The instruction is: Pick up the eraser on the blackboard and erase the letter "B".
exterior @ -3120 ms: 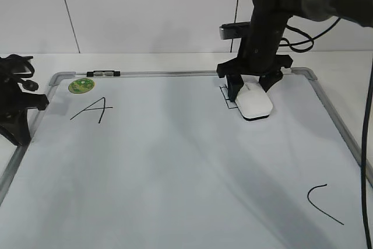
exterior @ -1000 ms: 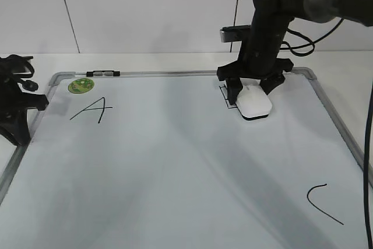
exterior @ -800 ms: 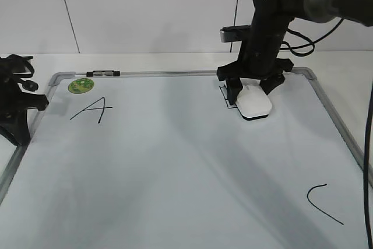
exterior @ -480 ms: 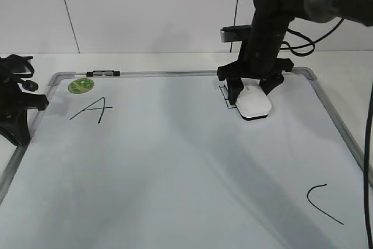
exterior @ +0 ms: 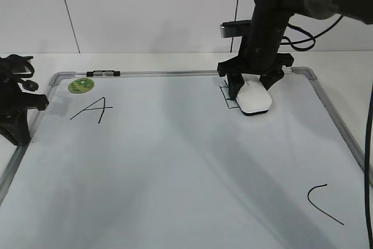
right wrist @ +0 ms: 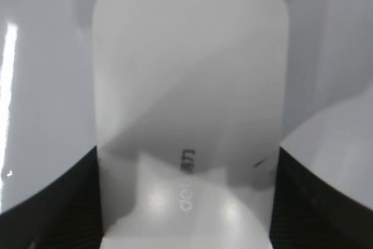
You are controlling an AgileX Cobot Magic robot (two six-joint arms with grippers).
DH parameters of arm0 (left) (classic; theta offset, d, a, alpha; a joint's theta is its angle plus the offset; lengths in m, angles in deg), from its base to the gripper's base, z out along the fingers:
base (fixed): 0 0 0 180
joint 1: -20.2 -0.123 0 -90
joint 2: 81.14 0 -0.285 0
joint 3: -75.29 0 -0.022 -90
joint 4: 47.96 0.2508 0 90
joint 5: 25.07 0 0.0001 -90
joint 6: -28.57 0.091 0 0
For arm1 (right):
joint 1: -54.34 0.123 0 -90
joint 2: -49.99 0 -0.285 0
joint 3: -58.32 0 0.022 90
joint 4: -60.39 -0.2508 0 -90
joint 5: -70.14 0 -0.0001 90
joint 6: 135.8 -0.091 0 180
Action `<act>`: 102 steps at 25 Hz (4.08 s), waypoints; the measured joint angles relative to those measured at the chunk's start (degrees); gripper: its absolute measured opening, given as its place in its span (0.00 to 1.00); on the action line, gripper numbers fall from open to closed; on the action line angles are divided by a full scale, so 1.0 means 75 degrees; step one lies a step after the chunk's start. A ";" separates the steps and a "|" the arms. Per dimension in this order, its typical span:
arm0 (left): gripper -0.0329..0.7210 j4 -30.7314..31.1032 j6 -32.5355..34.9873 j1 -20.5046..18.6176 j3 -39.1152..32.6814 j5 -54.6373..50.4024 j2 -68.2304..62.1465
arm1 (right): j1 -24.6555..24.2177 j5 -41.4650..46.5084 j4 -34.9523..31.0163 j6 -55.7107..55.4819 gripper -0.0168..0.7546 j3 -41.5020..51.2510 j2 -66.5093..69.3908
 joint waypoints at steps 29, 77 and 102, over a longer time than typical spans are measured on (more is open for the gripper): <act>0.08 0.0059 0.0000 0.0000 0.0013 -0.0125 0.0000 | 0.1534 -0.0001 0.0554 -0.0419 0.72 -0.0039 0.0161; 0.08 0.0096 0.0000 0.0000 0.0013 -0.0186 -0.0011 | -0.0505 0.0081 0.0055 -0.0153 0.72 -0.0905 0.0665; 0.08 0.0246 -0.0030 0.0000 0.0029 -0.0357 -0.0017 | 0.1879 0.0013 -0.0060 -0.0092 0.72 -0.0942 0.0700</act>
